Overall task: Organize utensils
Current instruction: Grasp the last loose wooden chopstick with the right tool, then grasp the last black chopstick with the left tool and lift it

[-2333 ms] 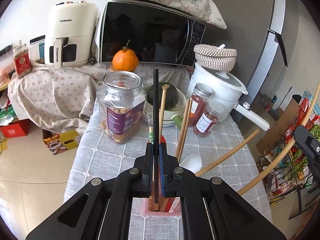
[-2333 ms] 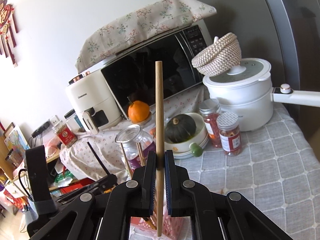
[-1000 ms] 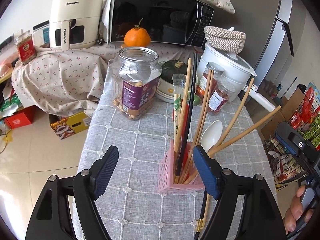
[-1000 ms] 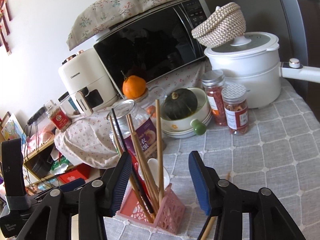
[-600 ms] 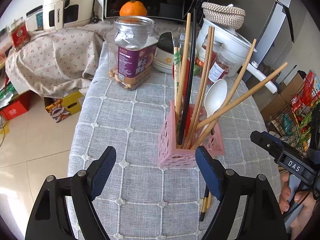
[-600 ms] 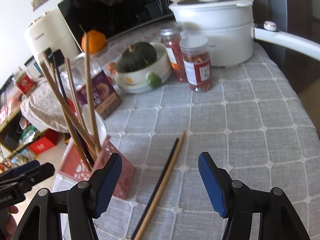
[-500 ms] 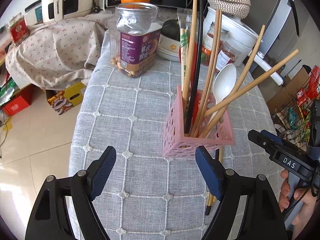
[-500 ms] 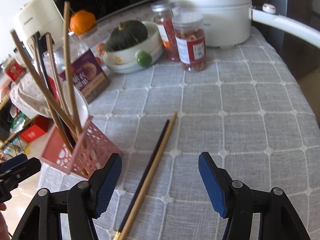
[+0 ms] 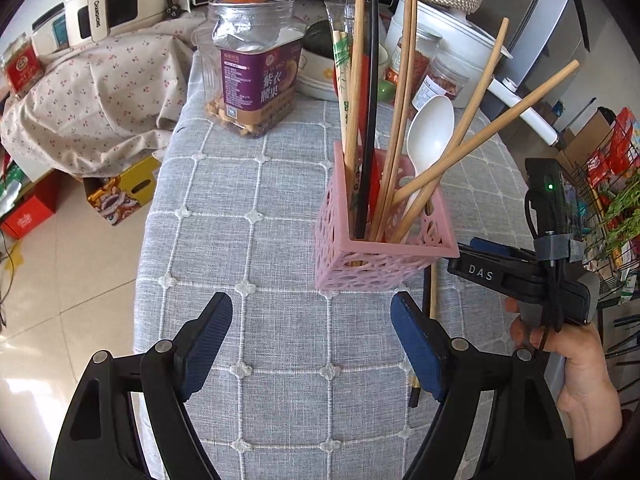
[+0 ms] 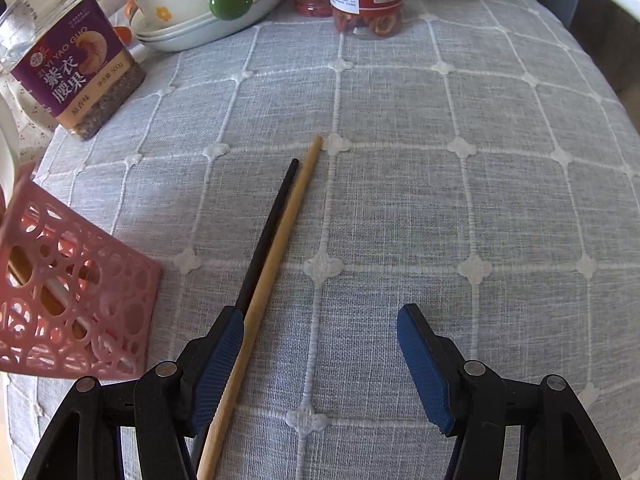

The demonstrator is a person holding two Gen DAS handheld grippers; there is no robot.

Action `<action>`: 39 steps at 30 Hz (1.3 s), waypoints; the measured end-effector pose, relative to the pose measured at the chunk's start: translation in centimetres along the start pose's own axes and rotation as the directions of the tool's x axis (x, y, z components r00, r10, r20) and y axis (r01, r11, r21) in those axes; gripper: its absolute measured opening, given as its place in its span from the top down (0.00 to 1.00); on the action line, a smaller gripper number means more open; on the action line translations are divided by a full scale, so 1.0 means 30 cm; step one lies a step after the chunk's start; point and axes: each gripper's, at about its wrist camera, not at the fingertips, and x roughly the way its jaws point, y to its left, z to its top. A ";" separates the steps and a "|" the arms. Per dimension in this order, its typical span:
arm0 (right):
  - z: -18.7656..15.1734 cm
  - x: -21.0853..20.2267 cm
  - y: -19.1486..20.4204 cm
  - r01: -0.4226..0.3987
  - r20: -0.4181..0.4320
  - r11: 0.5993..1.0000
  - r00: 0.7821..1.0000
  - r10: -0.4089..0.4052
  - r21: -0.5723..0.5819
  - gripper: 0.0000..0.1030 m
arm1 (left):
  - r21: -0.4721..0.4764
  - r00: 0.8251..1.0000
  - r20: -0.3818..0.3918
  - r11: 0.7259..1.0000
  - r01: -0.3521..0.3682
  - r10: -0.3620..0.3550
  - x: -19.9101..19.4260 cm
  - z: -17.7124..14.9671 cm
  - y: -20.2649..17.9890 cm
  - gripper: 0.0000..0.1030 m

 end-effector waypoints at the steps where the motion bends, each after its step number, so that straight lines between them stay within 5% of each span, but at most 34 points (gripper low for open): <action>1: 0.002 0.001 0.005 0.010 0.007 1.000 1.000 -0.010 -0.005 0.33 | 0.006 1.000 0.002 1.000 0.003 -0.003 -0.005 -0.002 -0.005 0.19; 10: 0.015 -0.002 0.026 0.068 -0.008 0.998 0.998 -0.068 0.004 0.36 | 0.065 1.000 0.012 0.998 0.017 -0.018 -0.043 -0.024 -0.057 0.19; 12: 0.014 -0.003 0.029 0.123 -0.014 0.992 0.992 -0.123 -0.023 0.55 | 0.077 1.000 0.013 0.997 0.025 -0.026 -0.052 -0.032 -0.073 0.19; 16: 0.013 -0.016 -0.006 0.110 -0.020 0.994 0.994 -0.110 -0.019 0.71 | 0.117 0.999 0.012 0.992 0.051 -0.053 -0.073 -0.051 -0.127 0.19; 18: 0.011 -0.027 -0.044 0.090 -0.037 0.996 0.995 -0.090 0.010 0.95 | 0.158 0.999 0.007 0.986 0.049 -0.050 -0.086 -0.068 -0.173 0.19; 27: -0.048 -0.178 -0.275 0.019 -0.030 0.993 0.999 -0.016 0.115 0.95 | 0.345 0.993 -0.024 0.931 0.115 -0.114 -0.107 -0.137 -0.452 0.24; 33: -0.106 -0.316 -0.439 -0.035 0.035 0.983 0.999 0.029 0.181 0.95 | 0.383 0.998 -0.063 0.923 0.038 -0.014 0.048 -0.086 -0.620 0.49; 39: -0.153 -0.371 -0.517 -0.090 0.071 0.973 0.995 0.077 0.213 0.95 | 0.344 0.994 -0.063 0.937 -0.064 0.090 0.268 0.054 -0.664 0.56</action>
